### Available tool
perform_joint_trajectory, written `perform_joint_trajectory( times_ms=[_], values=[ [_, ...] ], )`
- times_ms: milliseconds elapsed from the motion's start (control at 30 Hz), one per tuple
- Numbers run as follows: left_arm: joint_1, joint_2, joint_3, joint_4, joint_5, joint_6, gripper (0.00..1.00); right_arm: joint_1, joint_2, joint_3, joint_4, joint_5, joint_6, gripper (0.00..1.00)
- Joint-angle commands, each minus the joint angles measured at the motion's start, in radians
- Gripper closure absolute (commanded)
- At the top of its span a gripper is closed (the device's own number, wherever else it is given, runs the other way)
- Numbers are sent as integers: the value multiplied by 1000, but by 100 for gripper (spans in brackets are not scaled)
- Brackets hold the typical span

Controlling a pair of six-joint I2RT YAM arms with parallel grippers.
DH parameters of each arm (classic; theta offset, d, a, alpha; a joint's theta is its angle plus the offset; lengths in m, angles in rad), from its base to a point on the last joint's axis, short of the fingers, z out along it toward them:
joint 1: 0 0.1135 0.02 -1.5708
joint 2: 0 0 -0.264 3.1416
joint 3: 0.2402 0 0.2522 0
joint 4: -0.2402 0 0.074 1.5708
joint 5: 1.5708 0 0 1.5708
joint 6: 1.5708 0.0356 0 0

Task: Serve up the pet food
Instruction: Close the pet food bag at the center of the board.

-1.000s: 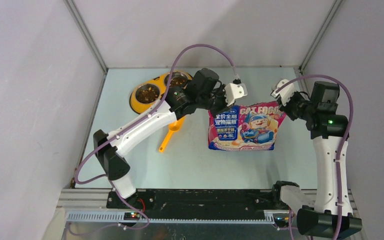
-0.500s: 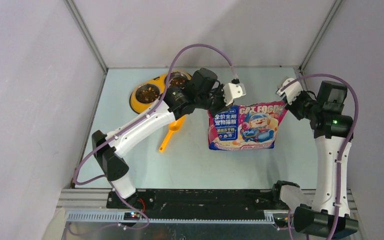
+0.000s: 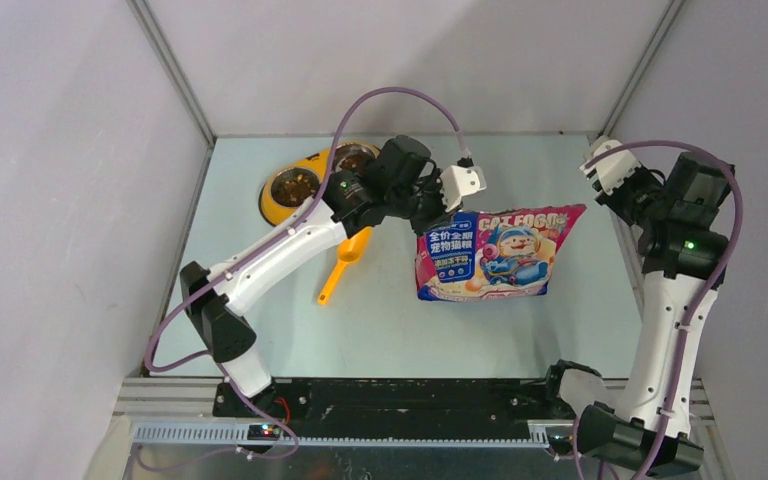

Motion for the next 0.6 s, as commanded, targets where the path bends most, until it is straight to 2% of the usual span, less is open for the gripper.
perform_joint_trajectory(
  times_ms=[0,33,67,100,133,167,200,300,433,567],
  values=[
    [31,-44,75,-106,-1,-9,68,-23,1,128,-136,-113,-54,70],
    [31,-38,104,-114,9,-12,49,-23,2,146,-173,-169,-81,65],
    [32,-35,118,-119,34,-12,40,-21,4,179,-236,-197,-91,56],
    [31,-25,151,-130,59,-15,27,-21,3,193,-268,-252,-115,51],
    [30,-21,169,-136,71,-16,22,-17,3,216,-325,-276,-138,43],
    [26,-7,206,-147,87,-17,16,-14,1,224,-347,-317,-144,40],
    [20,1,222,-153,90,-18,14,-3,-1,231,-384,-334,-157,35],
    [-8,41,286,-164,77,-17,11,46,-13,199,-411,-393,-166,30],
    [-66,111,357,-165,20,-18,10,130,-34,90,-281,-363,-106,29],
    [-104,196,448,-161,-24,-25,10,130,-15,40,-207,-385,-72,29]
  ],
)
